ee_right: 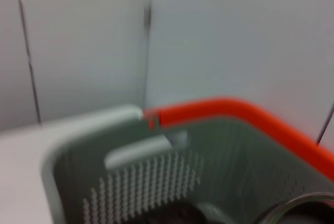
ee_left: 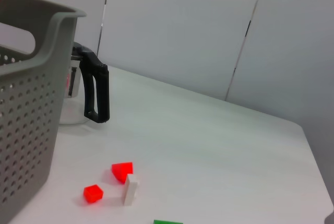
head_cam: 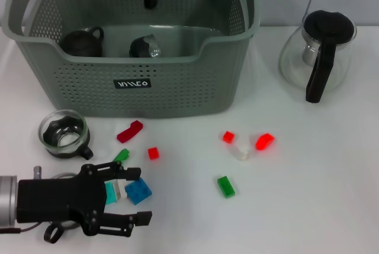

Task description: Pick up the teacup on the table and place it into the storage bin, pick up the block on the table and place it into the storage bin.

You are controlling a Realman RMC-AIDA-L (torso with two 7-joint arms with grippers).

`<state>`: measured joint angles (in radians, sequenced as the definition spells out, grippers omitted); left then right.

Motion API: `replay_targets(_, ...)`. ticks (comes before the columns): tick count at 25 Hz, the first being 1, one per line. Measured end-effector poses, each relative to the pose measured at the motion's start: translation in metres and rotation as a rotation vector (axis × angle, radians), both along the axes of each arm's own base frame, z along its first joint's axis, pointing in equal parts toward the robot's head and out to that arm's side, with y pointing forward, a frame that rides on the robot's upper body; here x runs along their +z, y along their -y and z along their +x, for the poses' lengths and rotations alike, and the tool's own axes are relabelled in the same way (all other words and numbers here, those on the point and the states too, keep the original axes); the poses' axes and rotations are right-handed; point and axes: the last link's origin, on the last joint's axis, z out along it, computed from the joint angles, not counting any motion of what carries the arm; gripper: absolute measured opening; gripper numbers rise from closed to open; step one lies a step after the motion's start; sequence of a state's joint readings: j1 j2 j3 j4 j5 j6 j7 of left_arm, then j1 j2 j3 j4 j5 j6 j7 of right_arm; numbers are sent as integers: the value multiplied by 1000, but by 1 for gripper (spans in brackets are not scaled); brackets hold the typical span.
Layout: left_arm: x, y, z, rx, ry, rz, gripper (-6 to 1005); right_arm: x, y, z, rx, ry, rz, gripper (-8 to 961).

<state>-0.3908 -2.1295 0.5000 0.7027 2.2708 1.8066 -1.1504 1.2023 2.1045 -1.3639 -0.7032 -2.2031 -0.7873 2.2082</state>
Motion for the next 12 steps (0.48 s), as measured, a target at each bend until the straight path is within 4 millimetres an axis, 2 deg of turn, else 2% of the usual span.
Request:
replay_targets(4, 0, -1, 0, -2, -1, 1, 902, -25, -3, 12, 13, 112, 43, 65)
replay_targets(12, 1, -4, 2, -7, -1, 0, 902, -33, -7, 34, -29, 160, 66, 64)
